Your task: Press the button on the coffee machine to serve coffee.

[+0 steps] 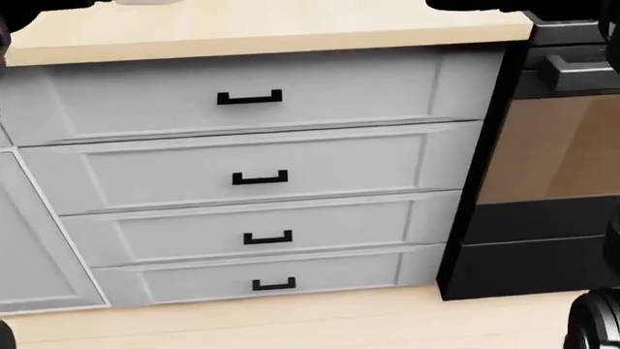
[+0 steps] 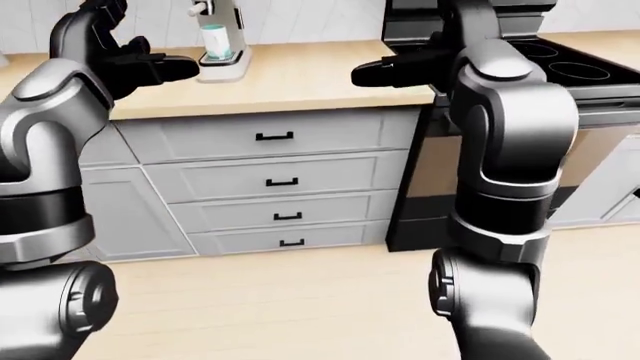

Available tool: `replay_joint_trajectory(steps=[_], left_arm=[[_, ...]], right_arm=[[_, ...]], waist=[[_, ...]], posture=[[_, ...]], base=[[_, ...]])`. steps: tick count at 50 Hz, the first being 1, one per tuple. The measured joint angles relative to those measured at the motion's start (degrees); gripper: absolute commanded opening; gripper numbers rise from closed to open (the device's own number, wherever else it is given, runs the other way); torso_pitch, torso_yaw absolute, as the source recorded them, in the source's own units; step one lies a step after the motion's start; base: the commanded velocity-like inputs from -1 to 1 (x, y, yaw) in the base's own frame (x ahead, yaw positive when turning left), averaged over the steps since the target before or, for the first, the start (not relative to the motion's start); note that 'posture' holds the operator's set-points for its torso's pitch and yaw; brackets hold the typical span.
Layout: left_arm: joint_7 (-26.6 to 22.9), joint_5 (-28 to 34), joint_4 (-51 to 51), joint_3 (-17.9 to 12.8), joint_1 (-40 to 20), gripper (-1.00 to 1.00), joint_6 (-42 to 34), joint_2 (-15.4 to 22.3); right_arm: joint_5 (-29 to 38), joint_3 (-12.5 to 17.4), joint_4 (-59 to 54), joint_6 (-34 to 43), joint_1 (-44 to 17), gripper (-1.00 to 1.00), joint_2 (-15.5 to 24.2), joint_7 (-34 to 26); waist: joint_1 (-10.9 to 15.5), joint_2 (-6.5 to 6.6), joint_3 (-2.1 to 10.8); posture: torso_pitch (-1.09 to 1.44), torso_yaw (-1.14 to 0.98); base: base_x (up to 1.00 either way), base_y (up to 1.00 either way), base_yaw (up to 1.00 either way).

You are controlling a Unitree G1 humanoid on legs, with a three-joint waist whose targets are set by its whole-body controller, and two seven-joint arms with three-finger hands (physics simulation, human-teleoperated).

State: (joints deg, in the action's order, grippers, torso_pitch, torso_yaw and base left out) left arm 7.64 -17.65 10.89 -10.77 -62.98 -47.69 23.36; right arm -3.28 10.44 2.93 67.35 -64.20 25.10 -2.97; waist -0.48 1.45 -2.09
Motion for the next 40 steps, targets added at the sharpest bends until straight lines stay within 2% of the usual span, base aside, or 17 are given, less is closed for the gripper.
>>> replay_joint_trajectory(steps=[3, 4, 7, 8, 10, 12, 16, 19, 22, 24, 25, 28, 32, 35, 37, 39, 40], left_arm=[[-0.18, -0.26, 0.27, 0.08, 0.11, 1.0, -0.49, 0.09], [-0.21, -0.26, 0.48, -0.06, 0.15, 1.0, -0.53, 0.25], [0.13, 0.18, 1.03, -0.9, 0.49, 1.0, -0.79, 0.82], [0.27, 0.36, 1.05, -1.1, 0.56, 1.0, -0.81, 0.93], [0.41, 0.54, 0.99, -1.16, 0.19, 1.0, -0.71, 0.97], [0.25, 0.39, 0.94, -0.64, 0.19, 1.0, -0.27, 0.38], [-0.51, -0.45, 1.89, 0.51, 0.2, 1.0, -0.57, -0.02], [-0.5, -0.49, 1.46, -0.13, -0.42, 1.0, -0.69, 0.58], [-0.26, -0.39, 0.65, -0.49, -0.89, 1.0, -0.42, 0.84], [-0.29, -0.33, 0.88, -0.53, -1.03, 1.0, 0.14, 1.03], [-0.27, -0.25, 0.95, -0.82, -0.55, 1.0, 0.4, 1.3], [0.16, 0.12, 1.63, -1.39, 0.52, 1.0, -0.25, 1.35], [0.26, -0.06, 1.2, -0.86, 0.11, 1.0, -0.89, 1.06], [0.1, -0.25, 0.85, -0.67, -0.45, 1.0, -0.45, 1.01], [0.0, -0.4, 0.43, -0.29, -0.12, 1.0, -0.23, 0.42], [-0.26, -0.69, 1.06, 0.43, 0.32, 1.0, -0.63, 0.04], [-0.34, -0.8, 1.36, 0.53, 0.27, 1.0, -0.96, 0.07]], right_arm=[[0.44, -0.04, -0.39, 0.21, 0.12, 1.0, -0.41, 0.08], [0.46, -0.3, -0.48, 0.25, 0.18, 1.0, -0.62, 0.01], [0.03, -1.44, -1.38, 0.12, 0.08, 1.0, -1.27, -0.62], [-0.13, -1.66, -1.45, 0.13, -0.05, 1.0, -1.34, -0.84], [-0.23, -1.58, -1.61, 0.09, -0.44, 1.0, -1.18, -1.15], [0.12, -0.99, -1.81, 0.11, -0.57, 1.0, -0.62, -1.15], [1.34, -0.54, -2.74, 0.95, -0.98, 1.0, -0.43, -0.83], [1.46, -0.77, -2.42, 0.5, -2.08, 1.0, -0.63, -1.08], [1.49, -0.89, -2.59, -0.07, -2.45, 1.0, -0.81, -1.3], [1.55, -1.08, -2.84, -0.19, -2.46, 1.0, -1.1, -1.43], [1.48, -1.43, -2.84, -0.2, -2.05, 1.0, -1.73, -1.52], [0.83, -2.28, -2.84, 0.79, -1.32, 1.0, -2.18, -2.07], [1.01, -1.33, -2.49, 0.81, -1.23, 1.0, -1.69, -2.03], [1.32, -0.91, -2.16, 0.16, -1.74, 1.0, -1.44, -1.84], [1.44, -0.51, -1.88, -0.28, -1.19, 1.0, -1.26, -1.73], [1.59, -0.16, -2.53, 0.01, -0.31, 1.0, -1.33, -1.54], [1.6, -0.08, -3.04, 0.22, -0.36, 1.0, -1.42, -1.43]], waist=[[0.09, 1.7, -0.44], [0.19, 1.4, -0.79], [0.7, -0.07, -0.57], [0.79, -0.73, -0.41], [0.85, -2.83, -0.43], [0.17, -2.21, -0.79], [-0.19, -3.42, 0.29], [-0.01, -2.01, 0.09], [-0.28, 0.65, -0.26], [-0.22, 2.81, 0.42], [0.21, 2.07, 0.21], [0.57, 1.33, -0.82], [-0.07, -1.62, -1.19], [-0.02, -4.07, -0.8], [-0.73, -3.72, -0.61], [-0.61, -4.19, 0.22], [-0.53, -3.99, 0.51]], posture=[[0.0, 0.0], [0.0, 0.0], [0.0, 0.0], [0.0, 0.0], [0.0, 0.0], [0.0, 0.0], [0.0, 0.0], [0.0, 0.0], [0.0, 0.0], [0.0, 0.0], [0.0, 0.0], [0.0, 0.0], [0.0, 0.0], [0.0, 0.0], [0.0, 0.0], [0.0, 0.0], [0.0, 0.0]], base=[[0.12, 0.05, 0.0], [0.12, 0.05, 0.0], [0.09, 0.21, 0.0], [0.06, 0.3, 0.0], [0.06, 0.33, 0.0], [0.07, 0.36, 0.0], [0.07, 0.37, 0.0], [0.08, 0.38, 0.0], [0.09, 0.43, 0.0], [0.08, 0.5, 0.0], [0.09, 0.53, 0.0], [0.08, 0.55, 0.0], [0.09, 0.55, 0.0], [0.09, 0.55, 0.0], [0.08, 0.49, 0.0], [0.12, 0.37, 0.0], [0.17, 0.28, 0.0]])
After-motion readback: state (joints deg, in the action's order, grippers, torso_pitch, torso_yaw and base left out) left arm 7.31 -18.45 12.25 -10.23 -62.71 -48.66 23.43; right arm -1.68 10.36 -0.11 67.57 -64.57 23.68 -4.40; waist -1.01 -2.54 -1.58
